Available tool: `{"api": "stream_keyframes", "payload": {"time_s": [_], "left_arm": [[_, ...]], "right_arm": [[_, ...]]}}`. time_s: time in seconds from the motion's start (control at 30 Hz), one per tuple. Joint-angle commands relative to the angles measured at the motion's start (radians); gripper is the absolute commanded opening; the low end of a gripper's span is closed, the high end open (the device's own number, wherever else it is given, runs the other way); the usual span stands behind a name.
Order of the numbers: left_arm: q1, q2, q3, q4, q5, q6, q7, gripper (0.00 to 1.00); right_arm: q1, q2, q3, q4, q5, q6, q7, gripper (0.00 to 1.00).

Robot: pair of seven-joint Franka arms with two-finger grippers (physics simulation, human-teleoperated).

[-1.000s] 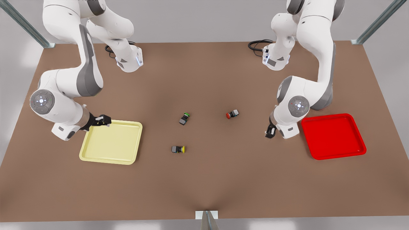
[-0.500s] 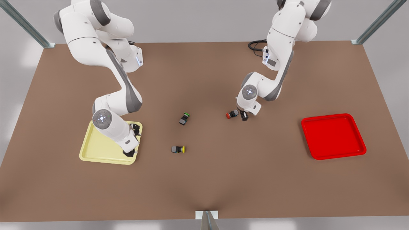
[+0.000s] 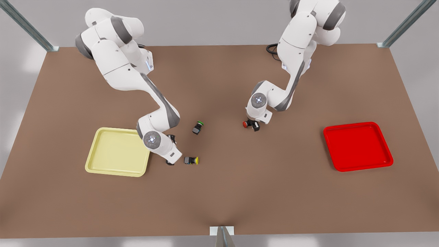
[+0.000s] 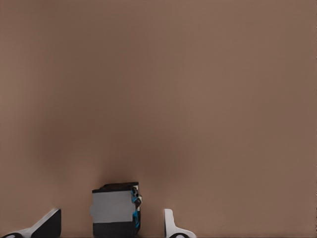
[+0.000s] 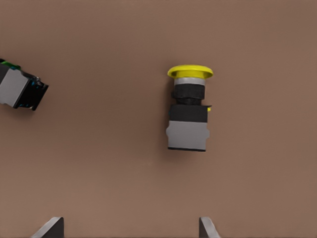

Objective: Place the switches on the corresponding trays according to their colors

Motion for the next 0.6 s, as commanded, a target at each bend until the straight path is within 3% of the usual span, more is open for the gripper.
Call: {"api": "stream_keyframes", "payload": {"time_s": [0.0, 0.03, 0.1, 0.17, 0.57], "left_arm": [[0.000, 0.000, 0.000, 0.002, 0.000, -0.002, 0.000, 1.00], [0.000, 0.000, 0.000, 0.004, 0.000, -0.002, 0.000, 1.00], [-0.002, 0.000, 0.000, 0.002, 0.000, -0.002, 0.002, 0.68], [-0.003, 0.002, 0.000, 0.004, 0.000, 0.000, 0.002, 0.63], [-0.003, 0.014, 0.000, 0.008, 0.001, 0.002, 0.003, 0.58]], "right_arm": [[0.002, 0.006, -0.002, 0.005, -0.005, 0.005, 0.000, 1.00], [0.003, 0.020, -0.005, 0.004, -0.010, 0.034, -0.001, 1.00], [0.037, 0.042, -0.006, 0.008, -0.002, 0.088, 0.000, 1.00], [0.040, 0.046, -0.011, 0.020, -0.013, 0.123, -0.003, 1.00], [0.085, 0.103, -0.042, 0.025, -0.036, 0.232, -0.006, 1.00]]}}
